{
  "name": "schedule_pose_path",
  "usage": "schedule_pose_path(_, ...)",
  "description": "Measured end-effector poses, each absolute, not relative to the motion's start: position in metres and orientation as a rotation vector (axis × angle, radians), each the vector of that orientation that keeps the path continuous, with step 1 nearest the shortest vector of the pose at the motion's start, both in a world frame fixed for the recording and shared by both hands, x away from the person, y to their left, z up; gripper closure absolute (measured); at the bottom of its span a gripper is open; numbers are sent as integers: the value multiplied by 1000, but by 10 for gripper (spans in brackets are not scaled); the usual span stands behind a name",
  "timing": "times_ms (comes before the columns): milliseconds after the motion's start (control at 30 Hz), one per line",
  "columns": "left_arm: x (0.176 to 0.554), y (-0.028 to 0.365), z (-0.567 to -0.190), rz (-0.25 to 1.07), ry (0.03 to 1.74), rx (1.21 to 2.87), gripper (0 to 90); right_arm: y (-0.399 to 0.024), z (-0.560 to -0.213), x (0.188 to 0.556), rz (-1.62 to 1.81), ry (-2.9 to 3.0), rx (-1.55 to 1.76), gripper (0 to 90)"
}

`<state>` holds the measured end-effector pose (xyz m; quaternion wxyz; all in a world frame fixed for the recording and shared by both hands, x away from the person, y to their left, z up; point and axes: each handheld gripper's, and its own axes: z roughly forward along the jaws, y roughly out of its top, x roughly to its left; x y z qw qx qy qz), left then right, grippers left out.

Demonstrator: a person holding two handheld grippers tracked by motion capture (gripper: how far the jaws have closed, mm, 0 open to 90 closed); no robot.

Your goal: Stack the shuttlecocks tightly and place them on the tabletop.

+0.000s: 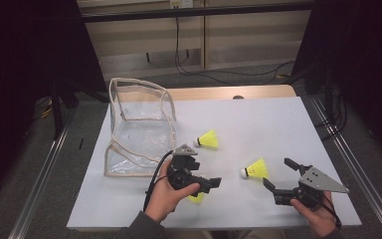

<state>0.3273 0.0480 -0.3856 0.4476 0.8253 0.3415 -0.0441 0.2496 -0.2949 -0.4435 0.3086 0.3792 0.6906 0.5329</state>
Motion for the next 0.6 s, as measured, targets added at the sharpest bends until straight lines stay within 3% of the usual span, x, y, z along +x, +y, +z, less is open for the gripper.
schedule_pose_path(600,323,58,-396,-106,845,2065,52,-295,-444,250,1410,1826,1003,36)
